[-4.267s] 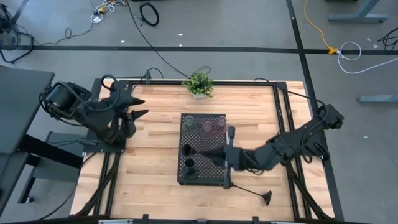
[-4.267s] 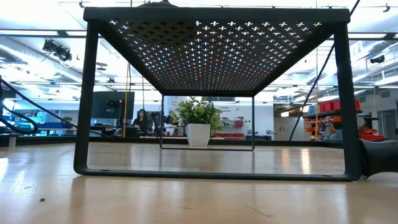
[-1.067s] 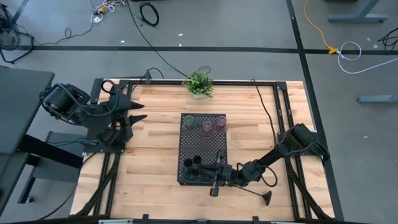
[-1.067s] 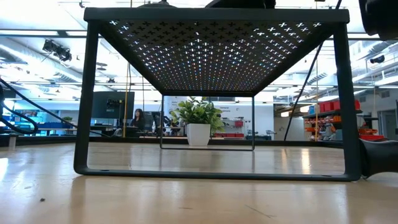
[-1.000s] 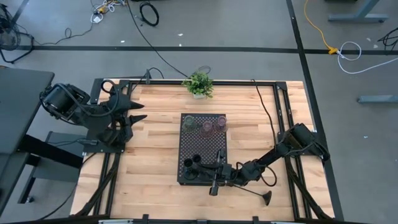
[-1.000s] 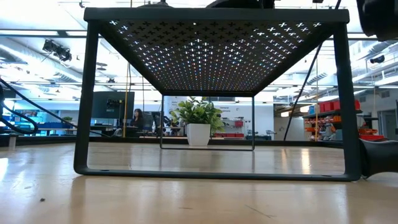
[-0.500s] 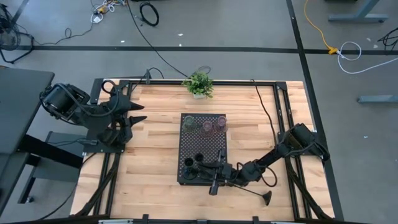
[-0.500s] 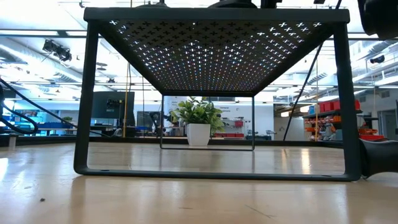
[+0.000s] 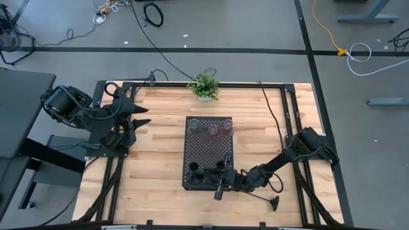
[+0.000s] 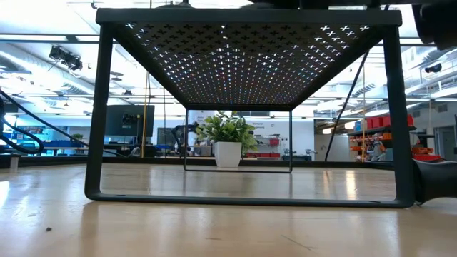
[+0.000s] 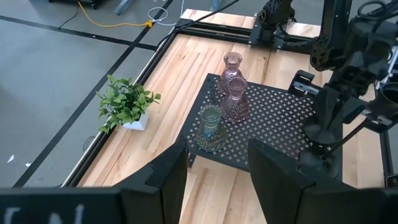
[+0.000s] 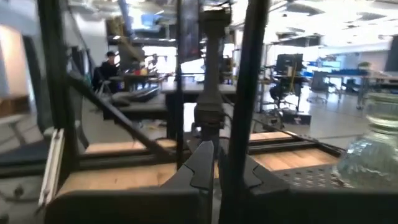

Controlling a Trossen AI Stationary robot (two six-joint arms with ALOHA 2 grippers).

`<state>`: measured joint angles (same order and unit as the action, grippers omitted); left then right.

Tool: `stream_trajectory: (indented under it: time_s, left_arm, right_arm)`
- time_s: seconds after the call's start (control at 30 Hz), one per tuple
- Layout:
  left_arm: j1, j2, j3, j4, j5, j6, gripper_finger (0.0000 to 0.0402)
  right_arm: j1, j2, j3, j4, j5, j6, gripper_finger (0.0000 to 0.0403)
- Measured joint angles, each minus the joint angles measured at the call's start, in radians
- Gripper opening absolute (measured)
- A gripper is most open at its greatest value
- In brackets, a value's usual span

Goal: Pick & Place candle stick holders
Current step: Align the left black candle holder with the black candle holder on the shelf, then align the black candle holder with the black candle holders on the shelf

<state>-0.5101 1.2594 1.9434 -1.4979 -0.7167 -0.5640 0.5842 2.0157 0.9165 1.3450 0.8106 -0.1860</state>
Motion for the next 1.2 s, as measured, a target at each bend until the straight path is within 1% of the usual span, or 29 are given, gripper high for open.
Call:
stream_trajectory:
  time_s: [0.1, 0.17, 0.33, 0.5, 0.7, 1.0, 1.13, 1.2]
  left_arm:
    - [0.000, 0.000, 0.000, 0.000, 0.000, 0.000, 0.0170]
    - [0.000, 0.000, 0.000, 0.000, 0.000, 0.000, 0.0170]
    - [0.000, 0.000, 0.000, 0.000, 0.000, 0.000, 0.0170]
    - [0.000, 0.000, 0.000, 0.000, 0.000, 0.000, 0.0170]
    - [0.000, 0.000, 0.000, 0.000, 0.000, 0.000, 0.0170]
    - [0.000, 0.000, 0.000, 0.000, 0.000, 0.000, 0.0170]
    - [0.000, 0.000, 0.000, 0.000, 0.000, 0.000, 0.0170]
    - [0.000, 0.000, 0.000, 0.000, 0.000, 0.000, 0.0170]
  right_arm:
    - [0.001, -0.003, 0.001, 0.004, 0.071, 0.026, 0.0027]
    - [0.003, -0.003, 0.001, -0.003, 0.091, 0.028, 0.0027]
    - [0.007, -0.003, 0.001, 0.004, 0.087, 0.021, 0.0028]
    - [0.010, -0.003, 0.002, 0.007, 0.016, 0.021, 0.0036]
    - [0.026, -0.003, 0.002, 0.007, 0.050, 0.020, 0.0081]
    - [0.036, -0.004, 0.002, 0.020, 0.046, 0.012, 0.0165]
    - [0.042, -0.004, 0.003, 0.033, 0.057, -0.010, 0.0189]
    - [0.049, -0.005, 0.003, 0.043, 0.086, -0.032, 0.0196]
